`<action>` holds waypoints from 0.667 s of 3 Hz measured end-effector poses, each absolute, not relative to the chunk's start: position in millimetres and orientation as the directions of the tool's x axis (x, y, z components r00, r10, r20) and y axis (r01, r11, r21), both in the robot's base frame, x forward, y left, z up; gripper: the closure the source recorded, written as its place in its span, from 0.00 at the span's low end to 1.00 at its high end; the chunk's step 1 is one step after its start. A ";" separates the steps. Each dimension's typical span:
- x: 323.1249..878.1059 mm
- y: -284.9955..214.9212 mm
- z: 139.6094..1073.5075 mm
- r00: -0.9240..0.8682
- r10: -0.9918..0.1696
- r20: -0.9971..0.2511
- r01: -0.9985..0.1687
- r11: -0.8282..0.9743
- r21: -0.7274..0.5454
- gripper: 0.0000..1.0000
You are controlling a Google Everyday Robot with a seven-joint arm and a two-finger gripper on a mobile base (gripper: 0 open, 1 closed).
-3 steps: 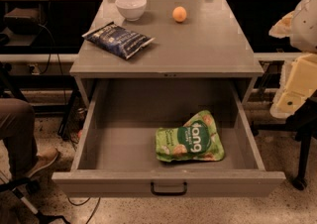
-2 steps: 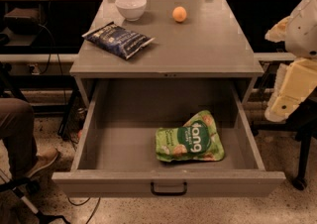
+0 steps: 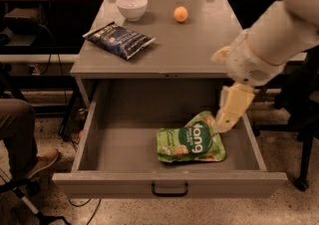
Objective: Pick green rice chip bag from top drawer and place on counter
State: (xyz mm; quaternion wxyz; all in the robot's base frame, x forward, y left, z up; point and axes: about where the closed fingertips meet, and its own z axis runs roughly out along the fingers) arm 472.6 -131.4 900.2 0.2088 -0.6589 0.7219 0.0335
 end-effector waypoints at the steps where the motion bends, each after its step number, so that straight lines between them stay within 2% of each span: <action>1: 508.1 -85.9 864.8 0.023 -0.900 -0.436 -0.975 0.076 -0.209 0.00; 2: 540.8 -62.7 821.3 0.011 -0.823 -0.568 -0.986 0.084 -0.141 0.00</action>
Offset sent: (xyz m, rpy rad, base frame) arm 0.1037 0.0889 -0.1132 0.4206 0.1014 0.1064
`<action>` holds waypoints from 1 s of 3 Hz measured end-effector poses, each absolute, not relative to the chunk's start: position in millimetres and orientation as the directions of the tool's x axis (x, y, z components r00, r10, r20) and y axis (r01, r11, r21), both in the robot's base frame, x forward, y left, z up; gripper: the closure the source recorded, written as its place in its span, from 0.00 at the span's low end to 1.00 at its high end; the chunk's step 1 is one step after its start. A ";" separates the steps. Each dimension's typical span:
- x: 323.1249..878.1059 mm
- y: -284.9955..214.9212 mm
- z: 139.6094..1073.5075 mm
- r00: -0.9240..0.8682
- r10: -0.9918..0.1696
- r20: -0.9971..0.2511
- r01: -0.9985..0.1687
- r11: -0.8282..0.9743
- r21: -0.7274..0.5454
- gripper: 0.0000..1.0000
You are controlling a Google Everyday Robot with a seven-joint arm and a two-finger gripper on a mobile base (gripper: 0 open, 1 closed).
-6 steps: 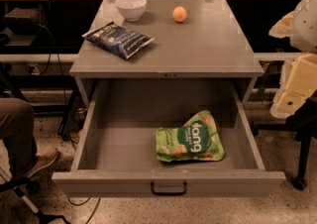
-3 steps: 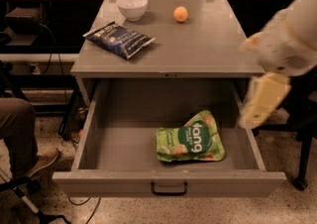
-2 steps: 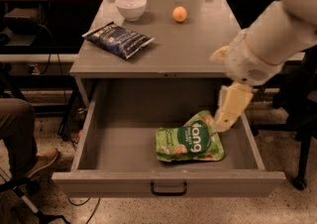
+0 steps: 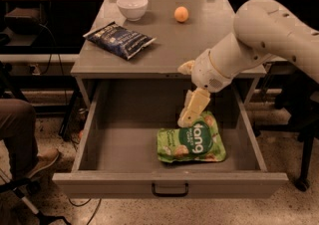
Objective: Pick green rice chip bag from top drawer and place on counter
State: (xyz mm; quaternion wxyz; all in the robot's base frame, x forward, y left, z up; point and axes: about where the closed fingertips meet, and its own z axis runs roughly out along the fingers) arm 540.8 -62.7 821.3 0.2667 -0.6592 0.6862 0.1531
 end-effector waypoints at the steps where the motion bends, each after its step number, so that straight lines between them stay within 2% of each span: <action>1: 537.4 -64.3 822.2 0.012 -0.832 -0.555 -0.986 0.082 -0.143 0.00; 3: 536.2 -96.9 770.3 -0.061 -0.829 -0.556 -0.984 0.143 -0.105 0.00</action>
Offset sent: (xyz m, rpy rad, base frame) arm -0.0108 -0.0354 -0.0403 0.0034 0.0333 -0.0775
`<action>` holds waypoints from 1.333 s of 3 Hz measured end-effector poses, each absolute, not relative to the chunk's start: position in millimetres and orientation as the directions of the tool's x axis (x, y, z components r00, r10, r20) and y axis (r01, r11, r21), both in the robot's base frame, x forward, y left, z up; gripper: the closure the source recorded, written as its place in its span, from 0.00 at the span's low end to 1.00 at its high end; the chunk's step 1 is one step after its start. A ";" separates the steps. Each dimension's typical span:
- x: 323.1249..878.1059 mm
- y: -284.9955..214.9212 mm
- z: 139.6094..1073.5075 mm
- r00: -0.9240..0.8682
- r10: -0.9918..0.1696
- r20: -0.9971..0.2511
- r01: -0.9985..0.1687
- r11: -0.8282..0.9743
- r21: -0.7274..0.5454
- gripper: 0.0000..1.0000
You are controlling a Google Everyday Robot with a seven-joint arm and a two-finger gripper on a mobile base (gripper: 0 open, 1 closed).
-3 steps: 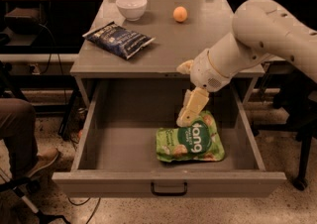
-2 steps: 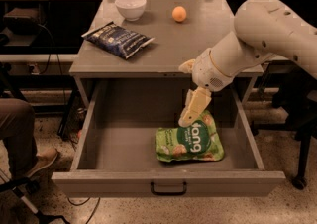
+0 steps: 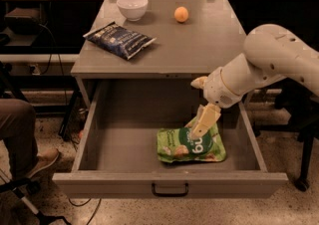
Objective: Pick green rice chip bag from top drawer and place on counter
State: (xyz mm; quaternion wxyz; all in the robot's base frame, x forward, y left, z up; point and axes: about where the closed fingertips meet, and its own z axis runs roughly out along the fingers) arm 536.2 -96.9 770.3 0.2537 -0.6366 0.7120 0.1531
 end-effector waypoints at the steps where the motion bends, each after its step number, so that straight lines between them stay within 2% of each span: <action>1: 543.7 -104.5 742.0 -0.071 -0.846 -0.528 -0.986 0.139 -0.089 0.00; 4: 540.2 -134.6 652.2 -0.152 -0.895 -0.420 -0.988 0.140 0.059 0.00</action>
Offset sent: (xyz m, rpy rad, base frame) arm 0.0161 -0.0331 -0.0986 -0.0542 0.1145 -0.0126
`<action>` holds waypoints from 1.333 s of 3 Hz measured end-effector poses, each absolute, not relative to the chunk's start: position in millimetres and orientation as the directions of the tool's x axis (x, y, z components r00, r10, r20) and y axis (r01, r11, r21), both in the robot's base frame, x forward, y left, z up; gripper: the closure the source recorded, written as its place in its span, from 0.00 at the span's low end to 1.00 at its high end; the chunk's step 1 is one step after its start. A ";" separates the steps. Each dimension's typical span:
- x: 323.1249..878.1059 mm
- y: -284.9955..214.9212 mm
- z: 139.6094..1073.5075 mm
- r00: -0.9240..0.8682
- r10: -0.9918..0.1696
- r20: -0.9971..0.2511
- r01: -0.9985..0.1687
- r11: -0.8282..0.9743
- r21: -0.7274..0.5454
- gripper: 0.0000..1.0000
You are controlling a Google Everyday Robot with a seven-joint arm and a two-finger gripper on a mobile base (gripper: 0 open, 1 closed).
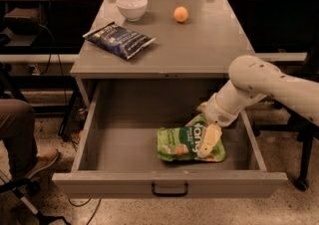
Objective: Pick green rice chip bag from top drawer and place on counter
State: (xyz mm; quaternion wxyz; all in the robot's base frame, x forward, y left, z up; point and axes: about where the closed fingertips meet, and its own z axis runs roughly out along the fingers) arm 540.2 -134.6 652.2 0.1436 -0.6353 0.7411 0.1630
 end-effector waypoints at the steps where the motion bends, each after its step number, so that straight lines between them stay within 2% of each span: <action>1: 537.2 -132.2 636.4 -0.154 -0.900 -0.408 -0.987 0.124 0.099 0.00; 2: 533.8 -125.8 624.9 -0.164 -0.896 -0.414 -0.985 0.124 0.122 0.26; 4: 532.3 -122.9 628.7 -0.189 -0.873 -0.450 -0.982 0.155 0.112 0.72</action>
Offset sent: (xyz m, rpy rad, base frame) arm -0.0068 0.0110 -0.0331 0.0085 0.0739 0.0188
